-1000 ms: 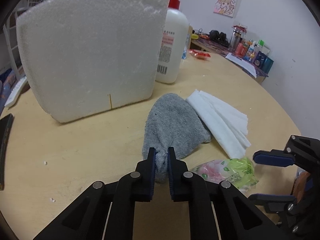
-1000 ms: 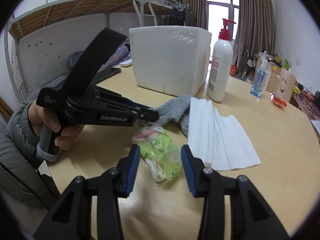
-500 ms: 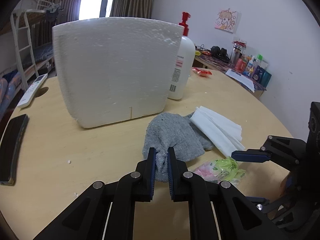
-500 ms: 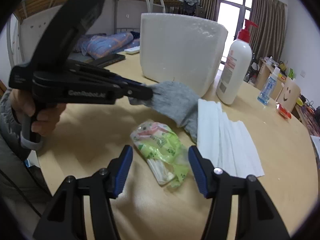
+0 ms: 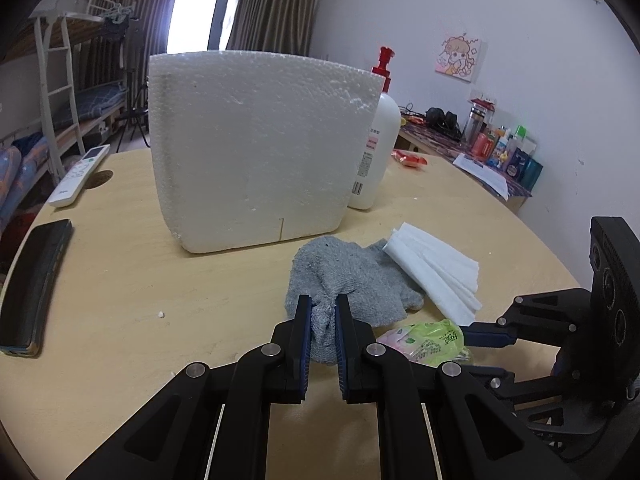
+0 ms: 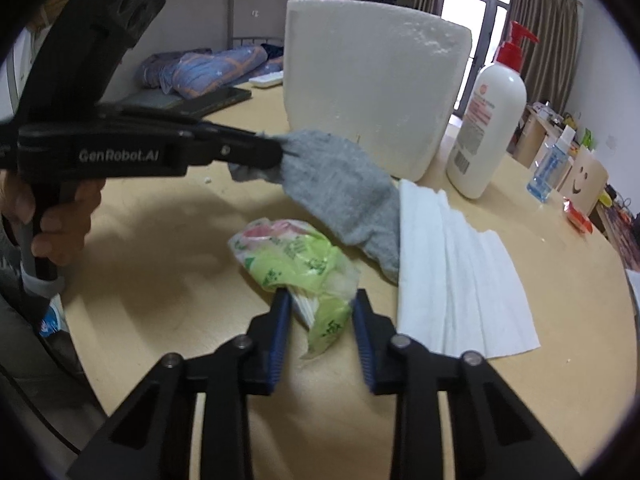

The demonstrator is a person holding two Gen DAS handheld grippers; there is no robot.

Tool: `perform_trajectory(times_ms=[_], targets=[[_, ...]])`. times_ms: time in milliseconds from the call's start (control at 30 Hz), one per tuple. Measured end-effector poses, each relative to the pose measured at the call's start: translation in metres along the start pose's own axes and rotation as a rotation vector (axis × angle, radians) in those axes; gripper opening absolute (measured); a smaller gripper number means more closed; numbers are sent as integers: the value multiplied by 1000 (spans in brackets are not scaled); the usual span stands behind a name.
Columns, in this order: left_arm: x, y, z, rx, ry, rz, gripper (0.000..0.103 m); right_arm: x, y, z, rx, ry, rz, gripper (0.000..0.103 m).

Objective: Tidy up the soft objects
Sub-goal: 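Close the right tool on the snack packet and lift it while the left tool lifts the sock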

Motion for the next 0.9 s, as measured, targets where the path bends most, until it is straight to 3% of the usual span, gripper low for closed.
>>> perform_trajectory(times_ms=[233, 567, 900], targets=[[3, 18, -9, 58, -4, -1, 11, 5, 21, -3, 65, -54, -38, 25], [25, 54, -35, 172, -77, -28, 11, 19, 72, -3, 220, -123, 22, 25], [39, 83, -41, 231, -104, -64, 11, 29, 114, -5, 354, -162, 56, 26]])
Point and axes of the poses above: each gripper's, at about its wrist camera, not at the fingertips, and y roughly against the way its jaws point, x to its right, z to its underside, the point moved 2 cm from there along -y, roughly the way its jaws point, and after that the axes turned 8 degrees about -y, right-handed, at the moved point
